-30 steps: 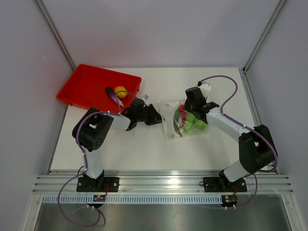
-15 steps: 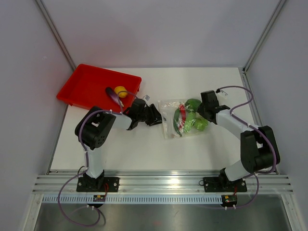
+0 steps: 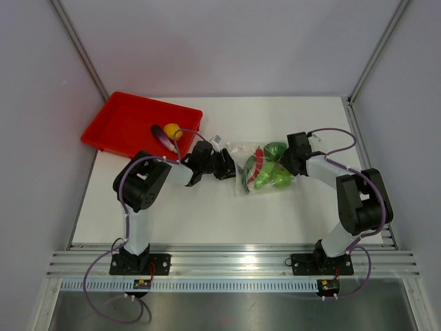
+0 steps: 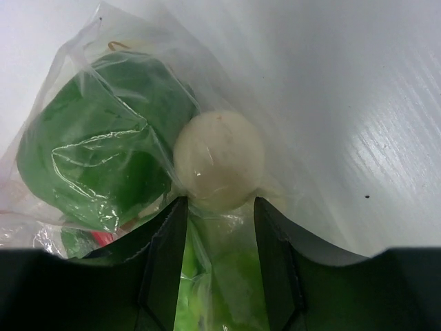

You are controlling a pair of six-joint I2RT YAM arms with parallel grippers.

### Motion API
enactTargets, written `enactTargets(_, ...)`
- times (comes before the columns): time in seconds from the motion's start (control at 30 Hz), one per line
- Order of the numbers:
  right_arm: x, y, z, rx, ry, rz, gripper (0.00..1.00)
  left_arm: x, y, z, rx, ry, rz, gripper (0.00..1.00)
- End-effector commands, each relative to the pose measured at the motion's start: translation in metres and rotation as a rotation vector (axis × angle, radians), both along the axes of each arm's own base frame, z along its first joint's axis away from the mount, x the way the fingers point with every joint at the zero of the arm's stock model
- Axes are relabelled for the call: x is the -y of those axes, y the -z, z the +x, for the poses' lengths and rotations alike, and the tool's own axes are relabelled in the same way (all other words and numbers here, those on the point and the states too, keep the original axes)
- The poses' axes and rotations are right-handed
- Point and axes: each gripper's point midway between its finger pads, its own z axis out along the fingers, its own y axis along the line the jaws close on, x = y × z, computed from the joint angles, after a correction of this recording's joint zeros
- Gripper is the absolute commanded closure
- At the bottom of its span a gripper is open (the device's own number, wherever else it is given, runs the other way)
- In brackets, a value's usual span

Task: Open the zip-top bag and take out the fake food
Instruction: Adjust the zipper food storage bag at the center of the board, then pick up the fake vegetable from the zipper food storage bag.

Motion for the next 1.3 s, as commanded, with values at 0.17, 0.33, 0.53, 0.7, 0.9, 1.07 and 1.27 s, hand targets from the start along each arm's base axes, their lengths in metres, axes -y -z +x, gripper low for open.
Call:
enactTargets(0.17, -0.012, -0.011, 0.008, 0.038, -0.041, 0.054, 0.51, 0.02, -0.023, 0.01, 0.112, 0.049, -0.033, 0.55)
enactTargets(0.33, -0.018, -0.01, 0.009, 0.034, -0.063, 0.074, 0.52, 0.021, -0.012, 0.01, 0.094, 0.057, 0.008, 0.54)
enactTargets(0.53, -0.02, -0.013, 0.01, 0.037, -0.076, 0.08, 0.53, 0.019, 0.007, 0.014, 0.063, 0.052, 0.176, 0.54)
enactTargets(0.7, -0.022, -0.013, 0.01, 0.04, -0.085, 0.09, 0.55, 0.011, 0.013, 0.02, 0.064, 0.024, 0.261, 0.54)
enactTargets(0.9, -0.024, -0.012, 0.011, 0.032, -0.097, 0.091, 0.63, 0.008, 0.022, 0.019, 0.037, 0.024, 0.311, 0.72)
enactTargets(1.07, -0.022, -0.01, 0.012, 0.026, -0.095, 0.078, 0.7, 0.003, 0.018, 0.02, 0.049, -0.001, 0.322, 0.89)
enactTargets(1.27, -0.017, -0.012, 0.011, 0.025, -0.073, 0.058, 0.89, -0.007, -0.015, 0.023, 0.124, -0.026, 0.346, 0.98)
